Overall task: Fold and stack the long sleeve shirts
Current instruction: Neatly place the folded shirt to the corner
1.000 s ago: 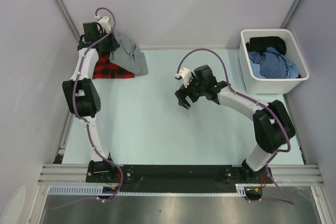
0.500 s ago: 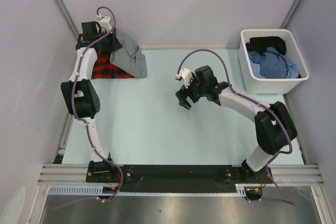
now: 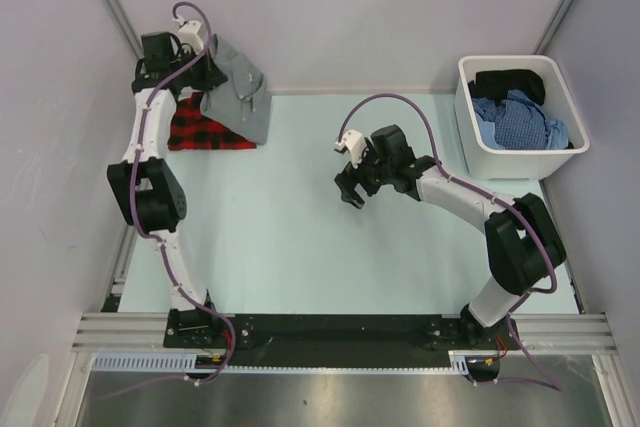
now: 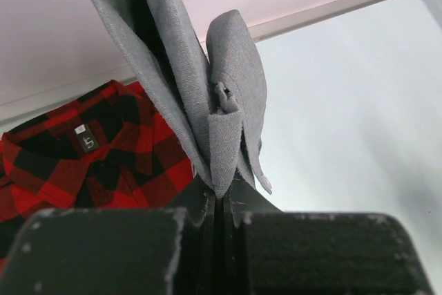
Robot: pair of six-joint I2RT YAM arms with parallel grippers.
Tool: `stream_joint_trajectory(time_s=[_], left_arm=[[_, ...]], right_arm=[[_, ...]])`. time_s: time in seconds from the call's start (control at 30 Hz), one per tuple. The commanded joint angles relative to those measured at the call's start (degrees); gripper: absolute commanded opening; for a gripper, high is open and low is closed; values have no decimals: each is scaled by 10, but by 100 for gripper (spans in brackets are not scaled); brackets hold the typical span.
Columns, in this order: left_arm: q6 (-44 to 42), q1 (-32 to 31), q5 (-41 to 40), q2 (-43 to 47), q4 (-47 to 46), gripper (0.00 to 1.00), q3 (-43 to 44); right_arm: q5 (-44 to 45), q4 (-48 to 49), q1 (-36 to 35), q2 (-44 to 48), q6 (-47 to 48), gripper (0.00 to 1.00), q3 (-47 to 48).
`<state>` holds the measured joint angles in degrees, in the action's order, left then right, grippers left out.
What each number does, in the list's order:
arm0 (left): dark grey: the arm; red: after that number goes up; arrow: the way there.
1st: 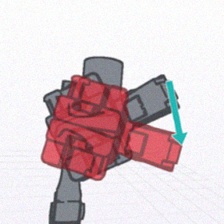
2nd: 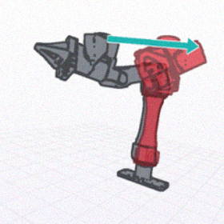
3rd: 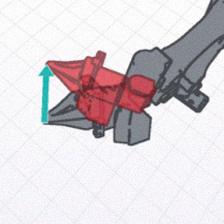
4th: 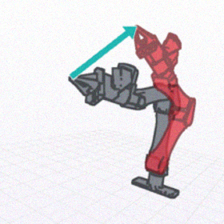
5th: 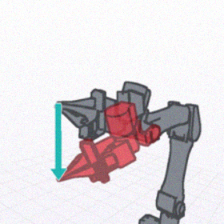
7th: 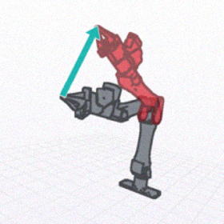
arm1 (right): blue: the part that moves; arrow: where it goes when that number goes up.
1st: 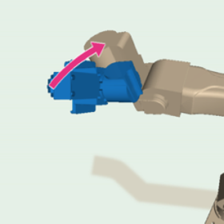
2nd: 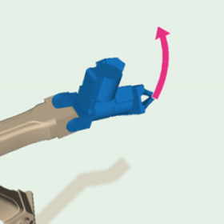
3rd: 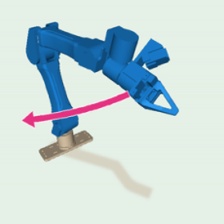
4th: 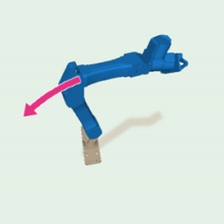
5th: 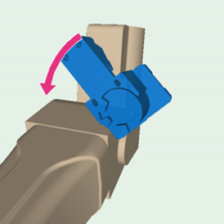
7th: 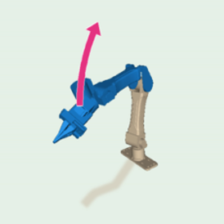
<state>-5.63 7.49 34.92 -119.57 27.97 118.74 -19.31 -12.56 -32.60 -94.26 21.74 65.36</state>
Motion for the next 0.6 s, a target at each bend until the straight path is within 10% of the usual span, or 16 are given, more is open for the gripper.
stream_joint_trajectory(time_s=[0.0, 0.57], left_arm=[[-8, 25, 14, 9, -26, 0, 21], [-42, 100, 54, -96, -22, 2, 71]], right_arm=[[6, 11, -1, 10, 10, 100, 10], [9, 3, -4, -7, 18, 100, 27]])
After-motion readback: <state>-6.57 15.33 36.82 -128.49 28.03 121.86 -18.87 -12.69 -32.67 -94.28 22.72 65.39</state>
